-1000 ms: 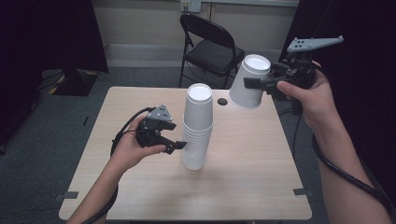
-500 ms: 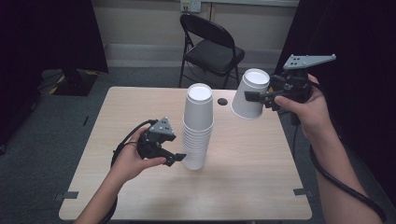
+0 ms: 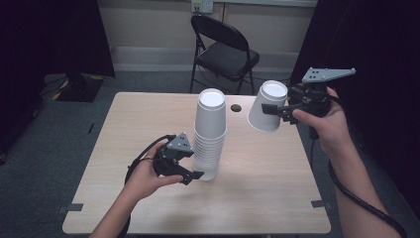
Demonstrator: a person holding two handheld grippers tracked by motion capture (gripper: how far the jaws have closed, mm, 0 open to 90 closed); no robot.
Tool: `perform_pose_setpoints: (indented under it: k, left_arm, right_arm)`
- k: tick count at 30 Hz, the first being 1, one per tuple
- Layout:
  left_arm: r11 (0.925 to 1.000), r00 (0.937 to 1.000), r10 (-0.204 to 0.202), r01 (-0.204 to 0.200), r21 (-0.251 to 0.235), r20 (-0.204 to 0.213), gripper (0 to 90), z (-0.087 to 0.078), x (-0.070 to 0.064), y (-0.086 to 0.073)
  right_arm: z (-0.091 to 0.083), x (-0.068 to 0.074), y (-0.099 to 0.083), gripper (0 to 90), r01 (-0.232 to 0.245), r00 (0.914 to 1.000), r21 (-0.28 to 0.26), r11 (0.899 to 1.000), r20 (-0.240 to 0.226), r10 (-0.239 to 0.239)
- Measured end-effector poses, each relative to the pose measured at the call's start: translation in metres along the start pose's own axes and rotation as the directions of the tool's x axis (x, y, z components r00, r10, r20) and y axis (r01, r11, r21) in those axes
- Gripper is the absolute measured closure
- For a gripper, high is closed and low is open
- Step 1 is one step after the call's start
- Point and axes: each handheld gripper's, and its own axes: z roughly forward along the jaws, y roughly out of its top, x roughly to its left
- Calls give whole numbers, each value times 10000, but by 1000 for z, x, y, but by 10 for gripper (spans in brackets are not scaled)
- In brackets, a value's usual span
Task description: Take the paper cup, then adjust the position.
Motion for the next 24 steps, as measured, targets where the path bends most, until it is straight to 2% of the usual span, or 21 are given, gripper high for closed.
perform_pose_setpoints:
  k: [11, 18, 24]
  left_arm:
    - [9991, 9985, 410, -412, 45, 356, 245, 15, -17, 11]
    - [9987, 9959, 509, -506, -49, 746, 245, 34, -28, 22]
    - [9984, 9940, 545, -530, -184, 952, 245, 45, -32, 28]
  right_arm:
    - [4, 2, -14, 211, 34, 10000, 52, 10000, -70, -33]
    - [9, 4, -26, 211, 24, 9999, 159, 9999, -112, -22]
    - [11, 9, -32, 211, 202, 9997, 294, 9994, -153, -198]
